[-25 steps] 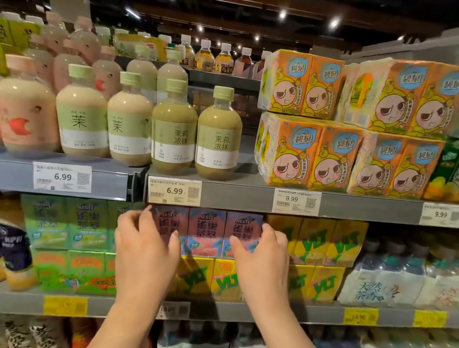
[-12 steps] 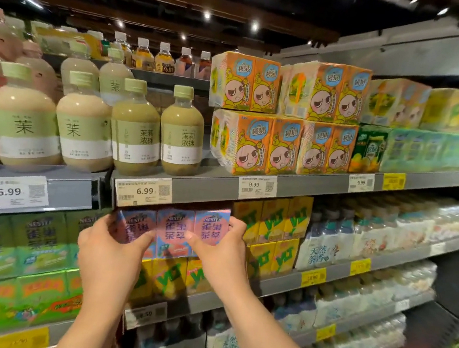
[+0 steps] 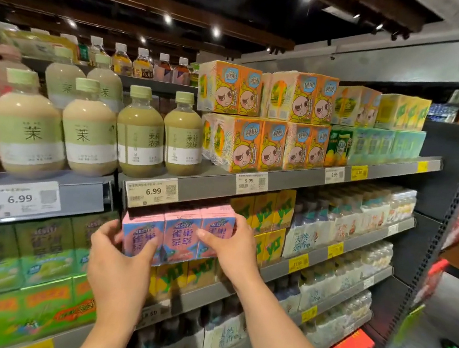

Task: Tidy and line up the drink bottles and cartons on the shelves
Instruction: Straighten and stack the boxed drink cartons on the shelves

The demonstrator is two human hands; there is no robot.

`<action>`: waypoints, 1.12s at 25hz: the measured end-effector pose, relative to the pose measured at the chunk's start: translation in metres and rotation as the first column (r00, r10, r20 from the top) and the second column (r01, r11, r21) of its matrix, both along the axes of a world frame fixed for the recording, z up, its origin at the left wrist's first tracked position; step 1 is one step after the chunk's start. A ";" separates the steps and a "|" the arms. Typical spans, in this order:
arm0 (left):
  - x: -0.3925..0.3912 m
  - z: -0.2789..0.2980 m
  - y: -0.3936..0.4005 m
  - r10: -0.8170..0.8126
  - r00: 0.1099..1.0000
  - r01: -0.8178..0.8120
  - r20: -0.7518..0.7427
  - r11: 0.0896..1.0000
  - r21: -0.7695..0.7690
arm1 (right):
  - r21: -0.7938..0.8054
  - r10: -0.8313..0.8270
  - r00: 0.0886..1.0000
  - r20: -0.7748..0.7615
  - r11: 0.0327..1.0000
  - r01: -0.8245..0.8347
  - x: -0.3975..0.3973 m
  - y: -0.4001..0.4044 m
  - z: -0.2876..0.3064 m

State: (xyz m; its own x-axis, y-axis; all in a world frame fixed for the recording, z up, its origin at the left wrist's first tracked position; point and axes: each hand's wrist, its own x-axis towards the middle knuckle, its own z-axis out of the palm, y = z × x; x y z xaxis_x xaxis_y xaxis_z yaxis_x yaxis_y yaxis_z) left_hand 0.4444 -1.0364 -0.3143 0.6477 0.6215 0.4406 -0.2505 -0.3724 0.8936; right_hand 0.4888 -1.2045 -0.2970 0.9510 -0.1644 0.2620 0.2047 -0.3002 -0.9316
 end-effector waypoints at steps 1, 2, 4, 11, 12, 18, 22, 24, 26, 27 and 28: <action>0.000 -0.001 0.003 0.004 1.000 -0.004 0.000 0.999 0.048 | 0.021 0.020 1.000 0.000 1.000 -0.020 -0.002 0.001 0.001; 0.000 -0.003 0.008 0.004 1.000 -0.004 0.001 0.994 0.110 | 0.034 0.037 0.999 -0.010 0.999 -0.036 -0.003 0.001 0.000; -0.002 -0.007 0.014 -0.015 1.000 0.009 0.027 0.982 0.186 | 0.042 0.049 0.999 -0.007 0.998 -0.048 -0.006 0.002 -0.002; -0.001 -0.027 0.010 -0.159 0.982 0.144 0.105 0.980 0.136 | 0.123 -0.032 0.999 0.042 0.992 0.026 -0.016 -0.001 -0.019; -0.002 -0.028 0.011 -0.157 0.980 0.143 0.121 0.983 0.119 | 0.130 -0.039 0.998 0.043 0.991 0.033 -0.019 -0.002 -0.021; -0.013 -0.026 -0.004 -0.135 0.975 0.122 0.179 0.989 0.080 | 0.146 -0.026 0.999 0.040 0.989 0.020 -0.027 -0.020 -0.024; -0.023 -0.026 -0.028 -0.116 0.965 0.104 0.235 0.993 0.060 | 0.130 0.009 0.999 0.052 0.991 -0.016 -0.029 -0.045 -0.017; -0.027 -0.022 -0.043 -0.124 0.962 0.117 0.245 0.992 0.043 | 0.112 0.018 0.998 0.064 0.993 -0.025 -0.030 -0.061 -0.015; -0.028 -0.019 -0.060 -0.122 0.960 0.110 0.251 0.992 0.062 | 0.110 0.010 0.997 0.077 0.994 -0.018 -0.030 -0.079 -0.013; -0.028 -0.018 -0.074 -0.115 0.960 0.099 0.254 0.992 0.076 | 0.111 0.005 0.996 0.086 0.994 -0.014 -0.032 -0.094 -0.011; -0.029 -0.017 -0.091 -0.111 0.961 0.091 0.255 0.992 0.086 | 0.108 0.000 0.995 0.095 0.994 -0.010 -0.034 -0.110 -0.008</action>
